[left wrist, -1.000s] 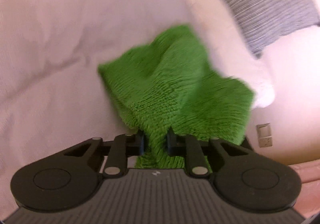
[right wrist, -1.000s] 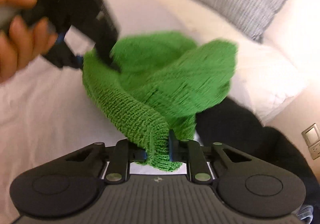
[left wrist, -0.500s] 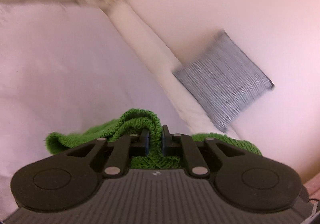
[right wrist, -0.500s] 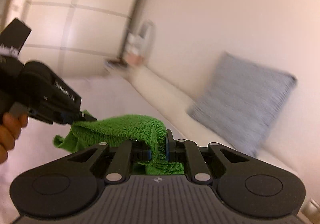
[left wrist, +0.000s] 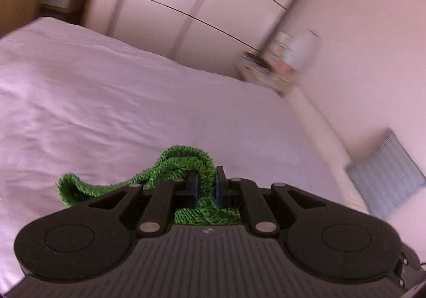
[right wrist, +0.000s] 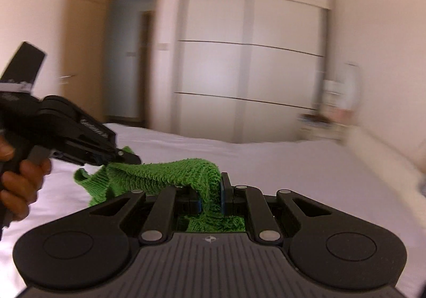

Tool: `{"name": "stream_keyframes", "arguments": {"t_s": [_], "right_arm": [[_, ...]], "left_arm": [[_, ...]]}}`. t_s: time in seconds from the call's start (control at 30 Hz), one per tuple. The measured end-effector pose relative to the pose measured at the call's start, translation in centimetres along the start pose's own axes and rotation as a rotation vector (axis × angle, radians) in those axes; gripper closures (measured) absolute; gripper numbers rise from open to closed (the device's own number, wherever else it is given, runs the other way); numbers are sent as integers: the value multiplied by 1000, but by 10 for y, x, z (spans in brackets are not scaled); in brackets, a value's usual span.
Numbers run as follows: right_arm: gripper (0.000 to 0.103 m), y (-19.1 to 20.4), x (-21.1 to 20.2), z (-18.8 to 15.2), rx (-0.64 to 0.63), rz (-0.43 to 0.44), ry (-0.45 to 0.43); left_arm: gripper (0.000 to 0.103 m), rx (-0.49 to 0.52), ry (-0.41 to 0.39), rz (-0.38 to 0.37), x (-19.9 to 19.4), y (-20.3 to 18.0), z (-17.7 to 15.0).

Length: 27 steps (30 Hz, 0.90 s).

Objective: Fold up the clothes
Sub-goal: 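Lift the green vest with both grippers and carry it across the bed, then open both grippers to drop the vest onto the bed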

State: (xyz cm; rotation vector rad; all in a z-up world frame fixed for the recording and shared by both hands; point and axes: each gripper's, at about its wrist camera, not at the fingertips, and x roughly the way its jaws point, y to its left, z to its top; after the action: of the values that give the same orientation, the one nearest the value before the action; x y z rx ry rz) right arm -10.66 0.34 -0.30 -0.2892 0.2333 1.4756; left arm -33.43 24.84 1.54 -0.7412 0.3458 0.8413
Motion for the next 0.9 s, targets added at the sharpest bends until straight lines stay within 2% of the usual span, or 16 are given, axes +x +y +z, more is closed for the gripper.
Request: {"name": "stream_keyframes", "arguments": {"t_s": [0.1,0.17,0.23,0.27,0.3,0.33,0.37,0.43,0.53,0.67,0.8,0.9], "right_arm": [[91,39,17,15,48,86,25],[91,59,27,27,98,120,67],[87,62,40,30,156,148,191],[84,60,50,28,181,153,275],[65,57,61,25,202,156,362],[56,54,72,22,224,158,450],[56,54,76,17,217,142,490],[49,53,83,3,196,111,554],[49,45,94,-21,207,116,655],[45,34,99,-53,174,153,750],[45,23,96,-75,112,198,809],[45,26,99,-90,71,229,835]], "left_arm": [[94,42,-2,35,-11,15,17],[89,66,11,56,-15,22,23],[87,58,57,85,-13,30,16],[83,54,80,99,-12,35,12],[76,50,103,113,-11,39,9],[59,46,126,127,-10,43,5],[53,28,145,152,-12,54,-4],[54,-40,183,226,-21,86,-31],[56,-158,267,334,-24,127,-73],[58,-261,353,464,-44,156,-133],[58,-333,351,482,-49,145,-158],[58,-339,346,480,-43,127,-168]]}}
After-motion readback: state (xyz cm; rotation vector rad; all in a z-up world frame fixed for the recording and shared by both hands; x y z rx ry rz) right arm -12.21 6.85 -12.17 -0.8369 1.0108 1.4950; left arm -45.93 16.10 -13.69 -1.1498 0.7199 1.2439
